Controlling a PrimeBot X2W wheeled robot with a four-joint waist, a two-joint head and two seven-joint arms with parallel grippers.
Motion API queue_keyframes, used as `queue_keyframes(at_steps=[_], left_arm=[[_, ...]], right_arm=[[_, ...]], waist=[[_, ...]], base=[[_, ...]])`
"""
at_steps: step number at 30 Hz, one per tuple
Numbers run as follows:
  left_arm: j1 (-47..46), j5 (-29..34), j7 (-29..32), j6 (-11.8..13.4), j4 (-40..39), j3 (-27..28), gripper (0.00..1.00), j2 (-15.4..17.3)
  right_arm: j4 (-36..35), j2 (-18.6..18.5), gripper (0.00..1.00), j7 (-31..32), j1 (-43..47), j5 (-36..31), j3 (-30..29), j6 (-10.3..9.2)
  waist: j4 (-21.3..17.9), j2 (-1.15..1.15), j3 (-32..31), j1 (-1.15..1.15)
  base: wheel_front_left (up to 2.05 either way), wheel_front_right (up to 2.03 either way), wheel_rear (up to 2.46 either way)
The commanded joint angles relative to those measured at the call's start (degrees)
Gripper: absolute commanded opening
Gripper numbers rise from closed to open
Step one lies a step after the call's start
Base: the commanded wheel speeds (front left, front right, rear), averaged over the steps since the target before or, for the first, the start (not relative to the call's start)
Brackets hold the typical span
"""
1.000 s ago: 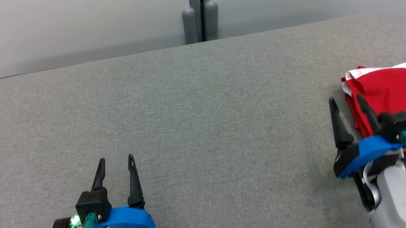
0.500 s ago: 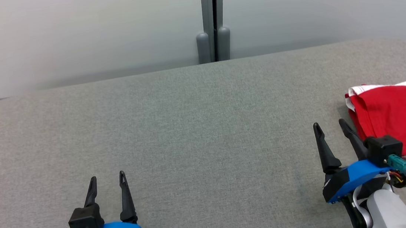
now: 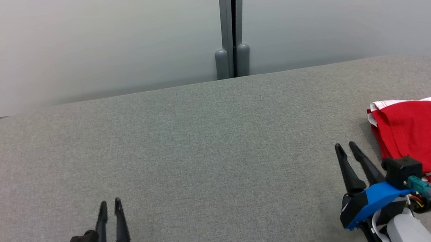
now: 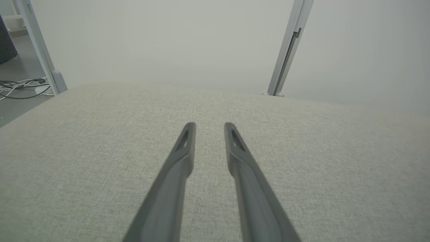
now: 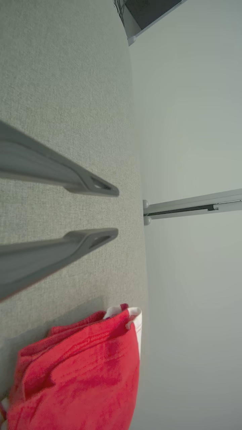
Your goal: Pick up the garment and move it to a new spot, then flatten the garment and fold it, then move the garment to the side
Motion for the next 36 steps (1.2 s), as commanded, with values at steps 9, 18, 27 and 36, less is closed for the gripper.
queue_keyframes(at_steps=[9,18,27,36], left_arm=[[-0.3,-8.5,2.7,-1.0,0.1,1.5,0.0,0.0],[-0.5,-16.7,4.6,-1.9,-1.2,2.3,0.0,0.0],[-0.9,-25.0,6.7,-2.8,-2.3,3.4,0.0,0.0],[-1.3,-32.5,8.7,-3.6,-3.2,4.4,0.0,0.0]], right_arm=[[-0.7,0.0,0.0,3.0,0.9,8.6,-1.4,0.0],[-3.0,0.0,0.0,4.8,2.2,17.1,-1.8,0.0],[-5.0,0.0,0.0,6.8,3.2,25.5,-2.5,0.0],[-6.7,-0.1,0.0,8.8,4.0,33.2,-3.2,0.0]], waist=[[0.1,0.0,-0.1,0.0],[0.2,0.0,-0.1,0.0],[0.3,0.0,-0.2,0.0],[0.4,0.0,-0.3,0.0]], base=[[0.0,0.0,0.0],[0.0,0.0,0.0],[0.0,0.0,0.0],[0.0,0.0,0.0]])
